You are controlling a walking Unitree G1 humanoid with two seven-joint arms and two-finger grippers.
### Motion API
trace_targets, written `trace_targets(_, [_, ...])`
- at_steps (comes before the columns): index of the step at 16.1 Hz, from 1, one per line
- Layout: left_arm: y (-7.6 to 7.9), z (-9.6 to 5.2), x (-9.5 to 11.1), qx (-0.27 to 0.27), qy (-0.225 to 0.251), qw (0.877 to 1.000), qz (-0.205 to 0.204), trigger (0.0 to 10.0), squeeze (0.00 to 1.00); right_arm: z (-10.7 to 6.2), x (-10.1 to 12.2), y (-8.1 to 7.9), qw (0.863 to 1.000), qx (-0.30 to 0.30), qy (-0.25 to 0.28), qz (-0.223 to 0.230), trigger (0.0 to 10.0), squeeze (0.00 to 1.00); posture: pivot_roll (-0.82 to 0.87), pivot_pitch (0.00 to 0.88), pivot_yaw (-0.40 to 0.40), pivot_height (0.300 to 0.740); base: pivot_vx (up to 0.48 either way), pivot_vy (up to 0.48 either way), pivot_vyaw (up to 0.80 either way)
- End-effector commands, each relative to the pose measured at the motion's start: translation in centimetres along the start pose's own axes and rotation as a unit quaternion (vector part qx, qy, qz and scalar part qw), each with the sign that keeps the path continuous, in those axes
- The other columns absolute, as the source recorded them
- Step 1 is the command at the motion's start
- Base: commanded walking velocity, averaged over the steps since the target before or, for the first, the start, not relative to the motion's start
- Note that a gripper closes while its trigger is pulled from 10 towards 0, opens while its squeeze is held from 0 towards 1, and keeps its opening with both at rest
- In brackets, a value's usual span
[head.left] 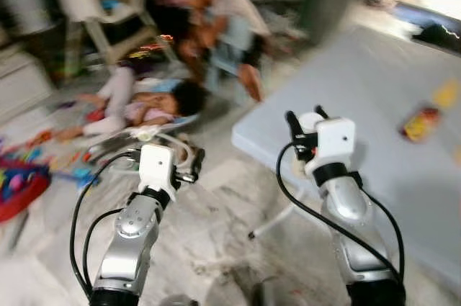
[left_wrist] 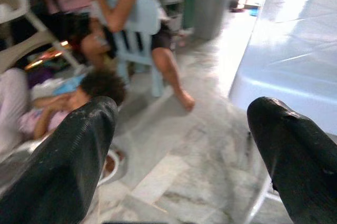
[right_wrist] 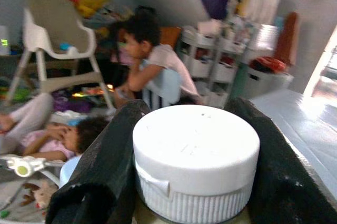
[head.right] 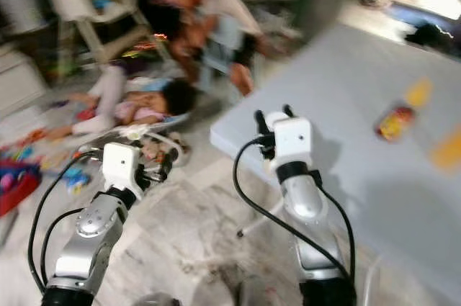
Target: Restocking fridge
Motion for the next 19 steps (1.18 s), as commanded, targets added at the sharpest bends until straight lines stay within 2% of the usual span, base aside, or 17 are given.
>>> trace_targets(1, [0.6, 0.3, 0.4, -0.011, 0.009, 1.0, 0.005, 10.0, 0.0, 0.2, 0.6, 0.8, 1.0, -0.01, 0.01, -0.005, 10.0, 0.0, -0.03, 0.001, -0.001, 0.74, 0.0, 0.0, -0.8])
trace_targets(9, [1.0, 0.5, 0.6, -0.022, 0.021, 1.0, -0.003, 10.0, 0.0, -0.1, -0.1, 0.7, 1.0, 0.001, -0.001, -0.012, 10.0, 0.0, -0.04, 0.0, -0.001, 0.74, 0.0, 0.0, -0.8])
trace_targets(13, [1.2, 0.4, 1.1, -0.031, 0.034, 0.999, -0.012, 10.0, 0.0, -0.1, -0.6, 0.5, 1.0, 0.012, -0.01, -0.012, 10.0, 0.0, -0.03, 0.0, -0.007, 0.74, 0.0, -0.061, -0.14])
trace_targets(15, [1.3, 0.3, 1.0, -0.032, 0.034, 0.999, -0.013, 10.0, 0.0, -0.3, -0.8, 0.5, 1.0, 0.013, -0.014, -0.015, 10.0, 0.0, -0.04, 0.0, -0.008, 0.74, 0.0, 0.0, -0.7])
trace_targets(19, [1.5, 0.2, 0.9, -0.038, 0.033, 0.999, -0.015, 10.0, 0.0, -0.6, -1.2, 0.6, 1.0, 0.013, -0.021, -0.017, 10.0, 0.0, -0.04, 0.004, -0.008, 0.74, 0.0, -0.33, -0.62])
Point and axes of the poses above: a point about 5 cm out from each wrist's last joint towards the gripper, its own z axis pointing out of the wrist towards the gripper, its own x axis along the axis of the wrist's last joint, y = z × x, the point moved 3 cm from there along z, pointing out of the wrist towards the gripper, and after that the axes turned 5 degrees about -z, right-handed, at the moved point
